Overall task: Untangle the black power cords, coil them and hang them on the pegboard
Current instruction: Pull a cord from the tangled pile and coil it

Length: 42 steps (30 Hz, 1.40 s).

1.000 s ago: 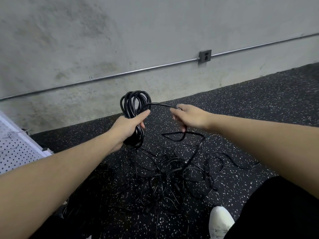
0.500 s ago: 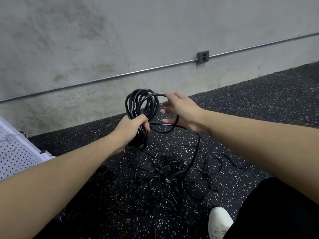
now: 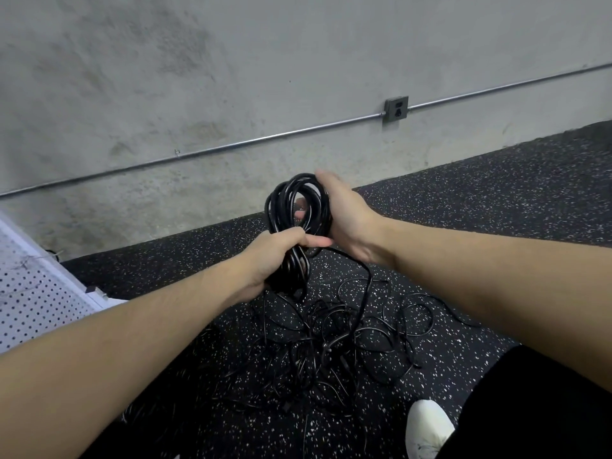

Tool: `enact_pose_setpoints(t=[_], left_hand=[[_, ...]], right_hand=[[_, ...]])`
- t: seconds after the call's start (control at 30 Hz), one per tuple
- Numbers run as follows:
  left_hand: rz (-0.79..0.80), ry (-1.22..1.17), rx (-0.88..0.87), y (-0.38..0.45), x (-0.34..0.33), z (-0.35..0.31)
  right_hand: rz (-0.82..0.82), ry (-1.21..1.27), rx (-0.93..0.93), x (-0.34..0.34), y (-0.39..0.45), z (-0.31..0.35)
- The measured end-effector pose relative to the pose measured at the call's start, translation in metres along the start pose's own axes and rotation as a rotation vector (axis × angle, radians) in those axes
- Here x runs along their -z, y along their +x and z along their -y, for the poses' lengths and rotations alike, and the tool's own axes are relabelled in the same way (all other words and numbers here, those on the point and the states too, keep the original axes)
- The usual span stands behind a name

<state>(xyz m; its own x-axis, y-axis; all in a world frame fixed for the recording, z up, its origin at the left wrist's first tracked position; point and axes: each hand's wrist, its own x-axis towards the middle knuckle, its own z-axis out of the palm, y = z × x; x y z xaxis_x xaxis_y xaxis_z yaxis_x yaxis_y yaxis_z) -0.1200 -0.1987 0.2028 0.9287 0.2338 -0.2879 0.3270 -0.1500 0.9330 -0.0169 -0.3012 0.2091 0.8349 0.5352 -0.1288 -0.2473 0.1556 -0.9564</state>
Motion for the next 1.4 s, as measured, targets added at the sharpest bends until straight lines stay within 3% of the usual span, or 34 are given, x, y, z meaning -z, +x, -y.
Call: enact_pose_setpoints(t=[0.13,0.23,0.43,0.63,0.77,0.9,1.0,1.17,1.33,1.4], left_hand=[[0.081,-0.112,0.074,0.001,0.008,0.003],[0.088,-0.138,0.083,0.003,0.011,0.006],[0.080,-0.186,0.097,0.013,0.020,0.013],[0.109,-0.210,0.095,0.015,0.017,0.008],[0.138,-0.160,0.082,0.014,0.014,0.010],[0.125,-0.181,0.042,0.016,0.013,0.016],[0.078,-0.242,0.021,0.019,0.009,0.015],[0.114,-0.558,-0.013,0.016,0.008,0.001],[0.120,-0.727,-0.045,0.016,0.014,-0.004],[0.110,-0.709,-0.040,0.017,0.016,-0.003]], right_hand=[[0.118,-0.518,0.043,0.007,-0.004,-0.001],[0.151,-0.770,0.034,0.009,-0.006,0.000],[0.178,-0.974,0.037,0.012,-0.009,0.003],[0.092,-0.718,0.308,0.016,-0.004,0.014],[0.057,-0.848,0.375,0.016,-0.004,0.011],[-0.041,-0.749,0.319,0.014,-0.006,0.010],[-0.008,-0.589,0.301,0.011,-0.003,0.003],[0.124,-0.219,-0.041,0.009,-0.001,-0.003],[0.365,-0.378,-0.233,0.026,-0.003,-0.016],[0.409,-0.486,-0.191,0.024,-0.006,-0.015]])
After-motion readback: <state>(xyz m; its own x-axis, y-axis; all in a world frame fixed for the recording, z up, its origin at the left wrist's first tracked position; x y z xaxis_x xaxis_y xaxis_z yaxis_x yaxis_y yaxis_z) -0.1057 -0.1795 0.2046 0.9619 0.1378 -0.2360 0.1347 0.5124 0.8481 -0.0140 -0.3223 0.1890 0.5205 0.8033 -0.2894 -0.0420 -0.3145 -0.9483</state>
